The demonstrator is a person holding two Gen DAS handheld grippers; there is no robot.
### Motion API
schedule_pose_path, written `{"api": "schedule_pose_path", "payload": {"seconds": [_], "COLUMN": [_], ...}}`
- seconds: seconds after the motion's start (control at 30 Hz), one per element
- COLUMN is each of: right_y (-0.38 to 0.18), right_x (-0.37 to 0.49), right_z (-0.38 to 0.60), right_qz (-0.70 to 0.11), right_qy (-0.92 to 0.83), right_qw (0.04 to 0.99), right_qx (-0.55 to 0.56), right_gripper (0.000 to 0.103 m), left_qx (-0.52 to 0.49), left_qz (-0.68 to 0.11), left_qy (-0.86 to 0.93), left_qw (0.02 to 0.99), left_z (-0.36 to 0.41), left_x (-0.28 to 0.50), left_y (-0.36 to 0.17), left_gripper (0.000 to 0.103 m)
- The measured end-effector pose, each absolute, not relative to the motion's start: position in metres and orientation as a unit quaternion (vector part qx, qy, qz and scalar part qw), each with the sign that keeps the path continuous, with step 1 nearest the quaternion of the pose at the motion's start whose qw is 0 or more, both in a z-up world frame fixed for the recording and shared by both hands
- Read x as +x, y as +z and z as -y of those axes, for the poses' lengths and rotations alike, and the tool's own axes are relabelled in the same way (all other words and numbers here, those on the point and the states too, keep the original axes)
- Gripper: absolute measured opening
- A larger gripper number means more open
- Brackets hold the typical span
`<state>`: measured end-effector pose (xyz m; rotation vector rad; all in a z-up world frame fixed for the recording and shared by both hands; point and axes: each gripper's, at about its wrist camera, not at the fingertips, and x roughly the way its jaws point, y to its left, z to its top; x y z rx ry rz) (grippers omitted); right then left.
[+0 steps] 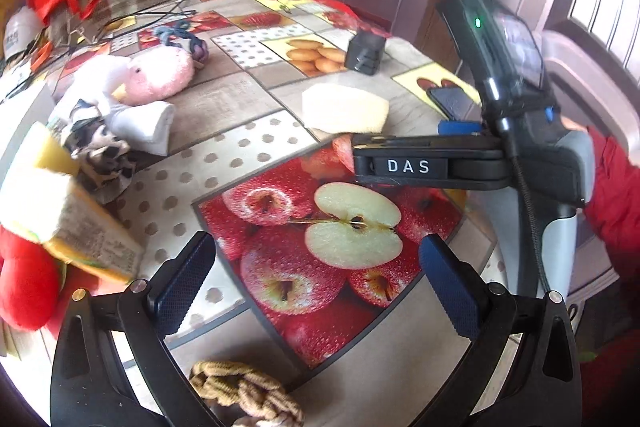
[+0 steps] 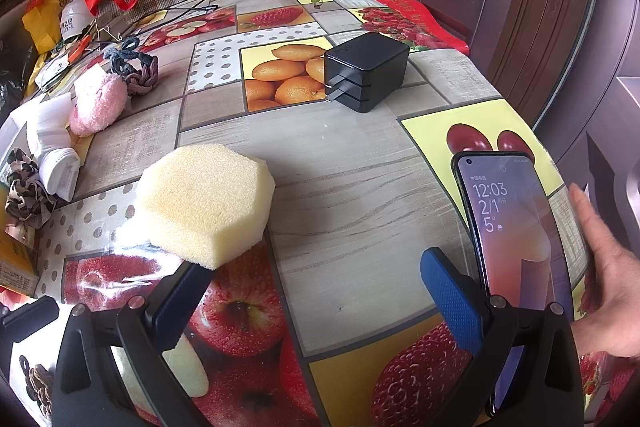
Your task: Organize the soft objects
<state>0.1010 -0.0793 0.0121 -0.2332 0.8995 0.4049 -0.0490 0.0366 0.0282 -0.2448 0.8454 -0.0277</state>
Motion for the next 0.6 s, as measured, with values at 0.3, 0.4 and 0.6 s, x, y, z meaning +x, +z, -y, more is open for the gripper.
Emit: {"api": "schedule_pose_path", "payload": {"seconds": [0.3,0.4,0.6], "right_y": [0.012,0.012,0.012], "right_x": [0.101,0.101,0.102], "right_z": [0.079,0.079,0.079], "right_qz": [-0.431,-0.431,-0.431], "right_qy": [0.194,0.194,0.193], "right_qw": [0.874,0.874,0.874], "right_qx": [-0.112,-0.113,-0.113], "right_gripper": [0.103,0.103,0.103], "left_qx": [-0.169,-0.156,-0.110], "left_qz": [-0.272,-0.204,-0.137], "left_qy": [0.066,0.118,0.192], "left_qw": [0.945,0.959,0.965], "left_z": [-0.091,-0.104,-0.116], "left_x": [-0.110,-0.131,-0.163], "left_y": [0.072,0.090,0.100], "left_gripper": [0.103,0.103,0.103]}}
